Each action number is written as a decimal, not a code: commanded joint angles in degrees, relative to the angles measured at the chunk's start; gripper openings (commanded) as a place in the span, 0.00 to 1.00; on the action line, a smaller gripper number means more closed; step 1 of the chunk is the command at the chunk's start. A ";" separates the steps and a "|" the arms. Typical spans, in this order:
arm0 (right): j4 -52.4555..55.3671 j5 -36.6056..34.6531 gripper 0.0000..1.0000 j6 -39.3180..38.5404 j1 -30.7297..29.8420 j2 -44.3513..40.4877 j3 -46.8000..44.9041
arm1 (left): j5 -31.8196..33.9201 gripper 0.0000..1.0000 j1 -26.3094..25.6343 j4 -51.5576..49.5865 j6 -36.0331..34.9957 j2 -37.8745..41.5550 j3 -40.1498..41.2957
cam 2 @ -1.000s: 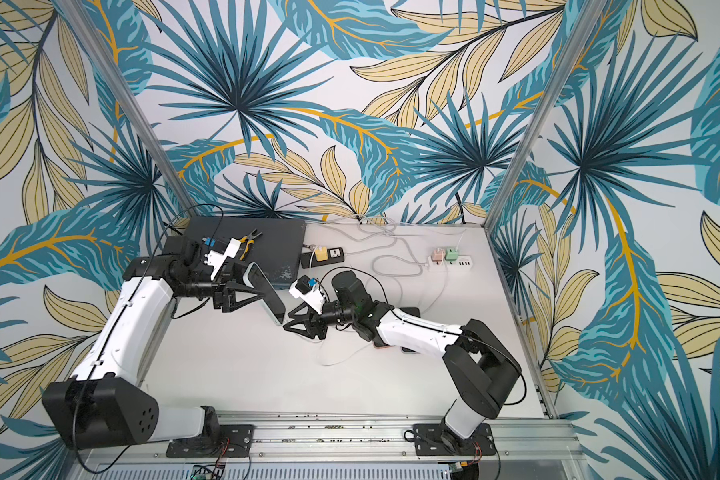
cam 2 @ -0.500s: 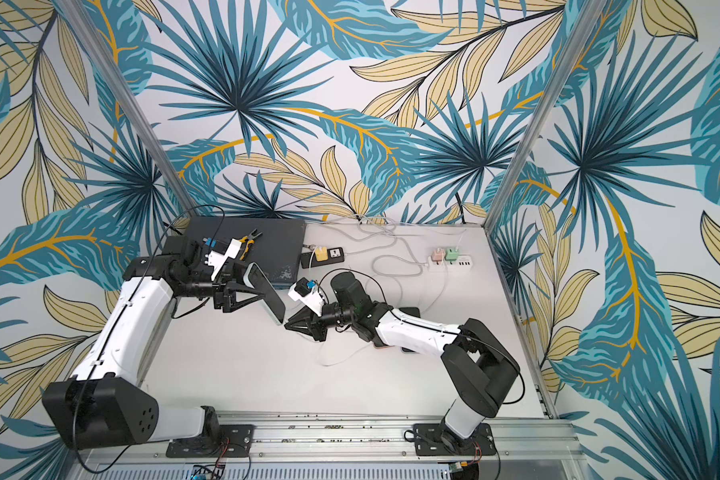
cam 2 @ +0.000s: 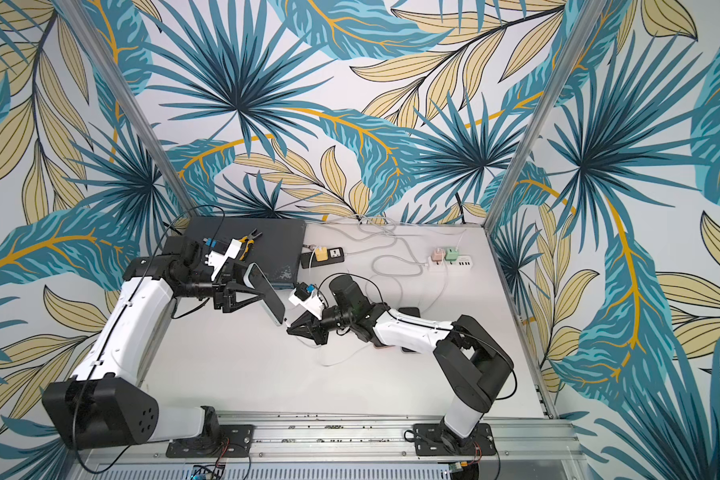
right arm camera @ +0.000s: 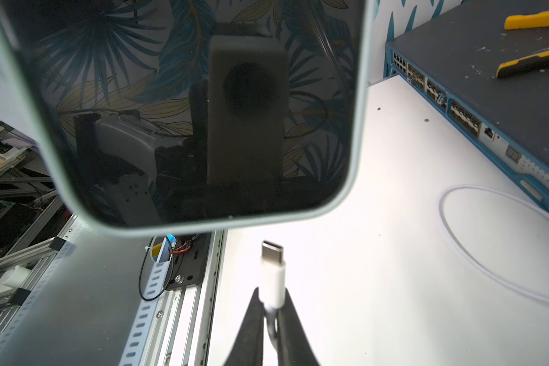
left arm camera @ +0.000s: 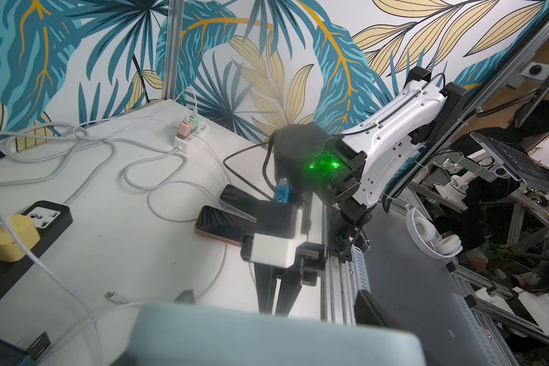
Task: Unplug the charging cable from the phone
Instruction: Remove the charging cable from the phone, then place the phone at the center of the board.
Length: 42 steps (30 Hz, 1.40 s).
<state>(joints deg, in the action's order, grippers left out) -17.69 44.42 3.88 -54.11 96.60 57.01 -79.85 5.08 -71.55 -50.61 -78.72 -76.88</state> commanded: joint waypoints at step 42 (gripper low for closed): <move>16.39 0.13 1.00 -5.13 2.86 -3.71 10.93 | -3.63 0.46 0.19 -8.06 -8.80 0.48 -2.27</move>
<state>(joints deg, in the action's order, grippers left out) -4.40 38.41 3.18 -51.40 94.39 66.26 -79.96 5.08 -78.13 -58.26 -78.72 -76.93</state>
